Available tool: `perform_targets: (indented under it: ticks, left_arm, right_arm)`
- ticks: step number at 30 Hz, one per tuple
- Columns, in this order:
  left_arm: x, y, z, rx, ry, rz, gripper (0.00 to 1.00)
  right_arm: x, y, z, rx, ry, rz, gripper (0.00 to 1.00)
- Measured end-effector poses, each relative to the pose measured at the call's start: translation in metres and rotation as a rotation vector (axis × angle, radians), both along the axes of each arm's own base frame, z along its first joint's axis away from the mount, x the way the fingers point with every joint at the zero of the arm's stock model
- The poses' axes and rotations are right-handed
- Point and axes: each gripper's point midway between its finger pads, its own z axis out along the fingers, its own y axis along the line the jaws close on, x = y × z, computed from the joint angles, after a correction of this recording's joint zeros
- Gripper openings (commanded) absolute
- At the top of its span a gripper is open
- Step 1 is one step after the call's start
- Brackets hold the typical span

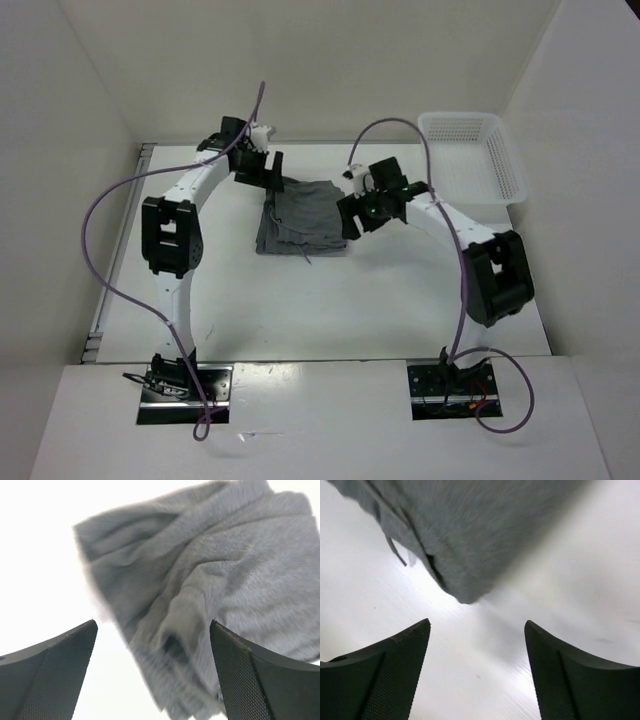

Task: Fold and stack the shorts
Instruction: Fold the shorts

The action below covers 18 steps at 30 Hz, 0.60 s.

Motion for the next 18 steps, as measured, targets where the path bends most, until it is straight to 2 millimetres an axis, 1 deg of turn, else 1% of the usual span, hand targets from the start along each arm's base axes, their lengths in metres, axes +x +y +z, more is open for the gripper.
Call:
perform_targets:
  ticks: [1, 3, 4, 6, 8, 9, 11, 13, 14, 16, 18]
  left_arm:
    - [0.001, 0.007, 0.012, 0.003, -0.023, 0.015, 1.0]
    - [0.004, 0.026, 0.041, 0.01, -0.077, 0.056, 1.0]
    - [0.005, 0.037, 0.056, 0.017, -0.11, 0.081, 1.0]
    - [0.003, 0.063, 0.084, 0.034, -0.164, 0.139, 1.0]
    - [-0.001, 0.09, 0.103, 0.053, -0.204, 0.199, 1.0]
    - [-0.003, 0.105, 0.11, 0.065, -0.222, 0.233, 1.0]
    - [-0.011, 0.129, 0.11, 0.091, -0.222, 0.29, 1.0]
    - [-0.021, 0.155, 0.099, 0.129, -0.197, 0.353, 1.0]
    - [-0.026, 0.163, 0.091, 0.15, -0.177, 0.376, 1.0]
    - [-0.036, 0.173, 0.076, 0.191, -0.14, 0.408, 1.0]
    - [-0.047, 0.176, 0.061, 0.216, -0.101, 0.418, 1.0]
  right_arm:
    - [0.007, -0.008, 0.017, 0.006, -0.047, -0.007, 0.85]
    - [0.023, -0.029, 0.054, 0.01, -0.152, -0.052, 0.85]
    - [0.032, -0.042, 0.075, 0.005, -0.217, -0.086, 0.86]
    - [0.046, -0.069, 0.11, -0.011, -0.33, -0.157, 0.87]
    - [0.054, -0.093, 0.135, -0.029, -0.416, -0.228, 0.89]
    - [0.057, -0.104, 0.143, -0.045, -0.448, -0.262, 0.89]
    - [0.061, -0.124, 0.153, -0.074, -0.495, -0.325, 0.9]
    - [0.06, -0.141, 0.154, -0.106, -0.518, -0.375, 0.9]
    - [0.058, -0.148, 0.151, -0.12, -0.518, -0.394, 0.9]
    - [0.051, -0.162, 0.146, -0.147, -0.515, -0.428, 0.9]
    - [0.046, -0.17, 0.146, -0.16, -0.517, -0.45, 0.9]
